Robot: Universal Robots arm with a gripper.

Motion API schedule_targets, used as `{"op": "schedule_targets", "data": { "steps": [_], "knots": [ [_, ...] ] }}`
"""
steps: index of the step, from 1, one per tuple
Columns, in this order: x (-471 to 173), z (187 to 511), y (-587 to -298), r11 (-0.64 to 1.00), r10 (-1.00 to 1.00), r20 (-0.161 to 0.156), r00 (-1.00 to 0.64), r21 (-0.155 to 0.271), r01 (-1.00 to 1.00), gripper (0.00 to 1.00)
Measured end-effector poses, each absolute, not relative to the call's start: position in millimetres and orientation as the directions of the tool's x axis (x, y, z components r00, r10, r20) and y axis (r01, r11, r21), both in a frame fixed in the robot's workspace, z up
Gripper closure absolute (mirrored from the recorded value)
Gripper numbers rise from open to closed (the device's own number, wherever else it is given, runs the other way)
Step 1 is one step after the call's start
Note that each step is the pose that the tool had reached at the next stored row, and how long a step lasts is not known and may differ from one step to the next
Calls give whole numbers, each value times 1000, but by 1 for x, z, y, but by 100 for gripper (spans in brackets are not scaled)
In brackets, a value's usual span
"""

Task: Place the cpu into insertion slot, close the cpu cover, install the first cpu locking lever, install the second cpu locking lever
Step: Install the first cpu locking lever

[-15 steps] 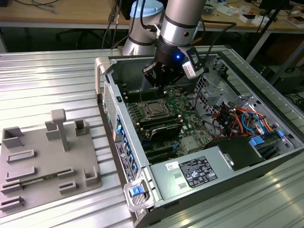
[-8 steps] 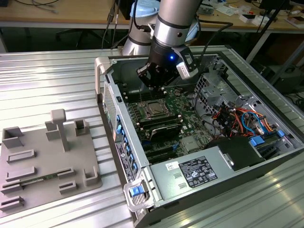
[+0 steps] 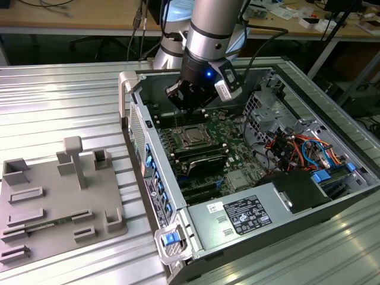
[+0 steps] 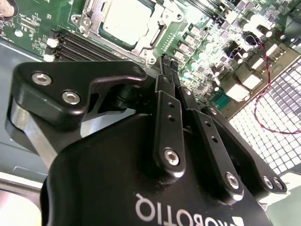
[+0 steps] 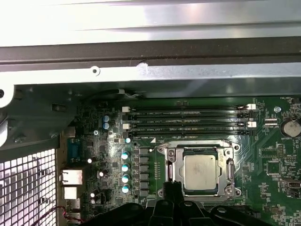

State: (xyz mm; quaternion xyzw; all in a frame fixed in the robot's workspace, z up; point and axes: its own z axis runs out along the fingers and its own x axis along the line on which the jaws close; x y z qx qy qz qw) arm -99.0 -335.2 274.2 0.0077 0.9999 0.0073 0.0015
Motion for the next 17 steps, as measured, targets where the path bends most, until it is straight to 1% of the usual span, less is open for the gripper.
{"op": "schedule_targets", "data": {
  "steps": [17],
  "knots": [
    [-110, 274, -335, 1000, 12, -3, -1000, 15, 12, 89]
  ]
}}
